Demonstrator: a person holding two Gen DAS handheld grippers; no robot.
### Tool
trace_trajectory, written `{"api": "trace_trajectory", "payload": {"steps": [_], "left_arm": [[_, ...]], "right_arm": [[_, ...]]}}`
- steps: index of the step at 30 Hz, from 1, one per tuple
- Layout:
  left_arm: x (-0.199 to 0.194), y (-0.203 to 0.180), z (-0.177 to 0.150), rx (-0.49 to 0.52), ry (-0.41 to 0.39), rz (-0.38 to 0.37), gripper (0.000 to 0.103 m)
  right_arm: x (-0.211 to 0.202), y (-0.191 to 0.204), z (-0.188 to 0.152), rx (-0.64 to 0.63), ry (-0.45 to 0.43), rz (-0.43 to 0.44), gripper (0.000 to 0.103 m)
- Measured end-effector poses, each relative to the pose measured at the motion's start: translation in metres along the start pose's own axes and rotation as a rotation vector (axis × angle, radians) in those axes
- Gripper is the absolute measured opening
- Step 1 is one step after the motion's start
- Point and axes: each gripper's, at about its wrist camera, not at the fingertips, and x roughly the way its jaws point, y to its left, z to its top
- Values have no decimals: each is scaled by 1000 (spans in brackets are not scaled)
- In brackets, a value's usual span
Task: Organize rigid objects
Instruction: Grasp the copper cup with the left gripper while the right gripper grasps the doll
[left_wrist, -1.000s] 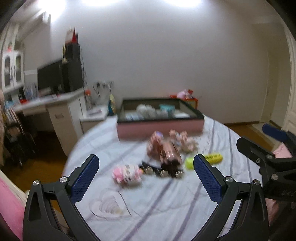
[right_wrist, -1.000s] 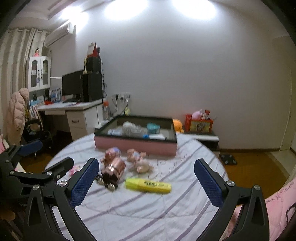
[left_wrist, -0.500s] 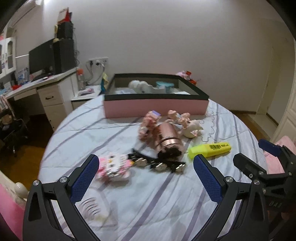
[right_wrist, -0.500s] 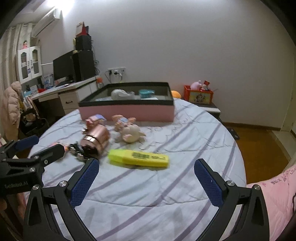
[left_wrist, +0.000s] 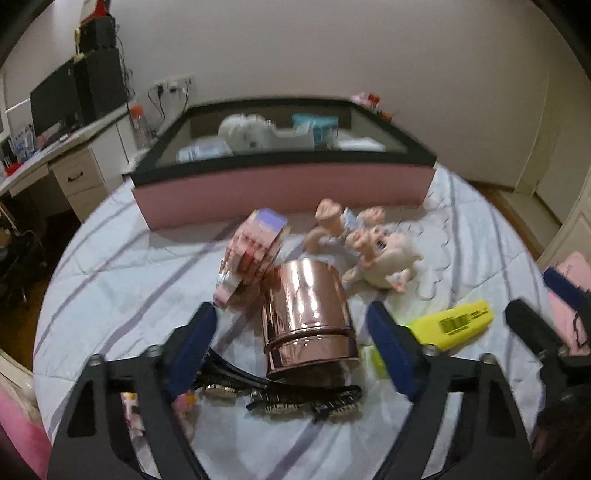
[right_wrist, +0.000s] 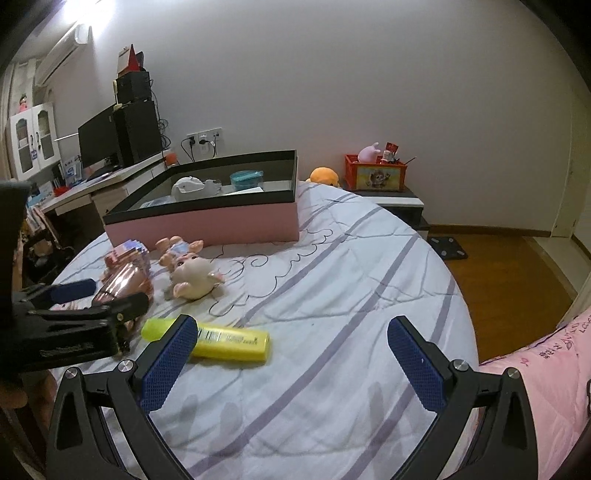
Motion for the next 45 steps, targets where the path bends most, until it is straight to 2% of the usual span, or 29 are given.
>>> {"api": "trace_trajectory", "payload": {"steps": [2, 4, 5, 9, 15, 18, 21, 24, 26, 32, 38, 41, 43, 45], "left_arm": [[10, 0, 0, 2, 43, -18, 64], [8, -1, 1, 19, 33, -31, 50], [7, -2, 1, 22, 25, -29, 48], [-6, 0, -2, 21, -16, -49, 48], [-33, 9, -7, 37, -67, 13, 48], [-39, 21, -7, 27, -75, 32, 48], [-41, 34, -9, 8, -75, 34, 48], [-40, 43, -9, -10, -73, 37, 48], [-40, 47, -9, -3, -66, 37, 48], [-36, 54, -8, -20, -61, 9, 48], [-36, 56, -8, -20, -62, -3, 48], [-34, 55, -7, -23, -58, -8, 48], [-32, 54, -7, -18, -54, -8, 48], [-31, 52, -5, -15, -54, -18, 48]], "right_arm": [[3, -1, 3, 1, 7, 7, 103], [7, -2, 7, 0, 10, 12, 103], [8, -1, 8, -4, 13, 12, 103], [14, 4, 12, -21, 38, 13, 103], [26, 24, 25, -92, 81, 16, 103], [34, 42, 38, -143, 84, 50, 103], [56, 59, 48, -167, 141, 129, 103], [80, 74, 51, -178, 195, 170, 103], [91, 79, 50, -192, 215, 167, 102], [108, 84, 55, -180, 250, 272, 73], [104, 71, 58, -115, 244, 298, 70], [106, 69, 53, -137, 259, 255, 70], [112, 72, 50, -158, 282, 244, 60], [113, 76, 50, -175, 280, 247, 55]]}}
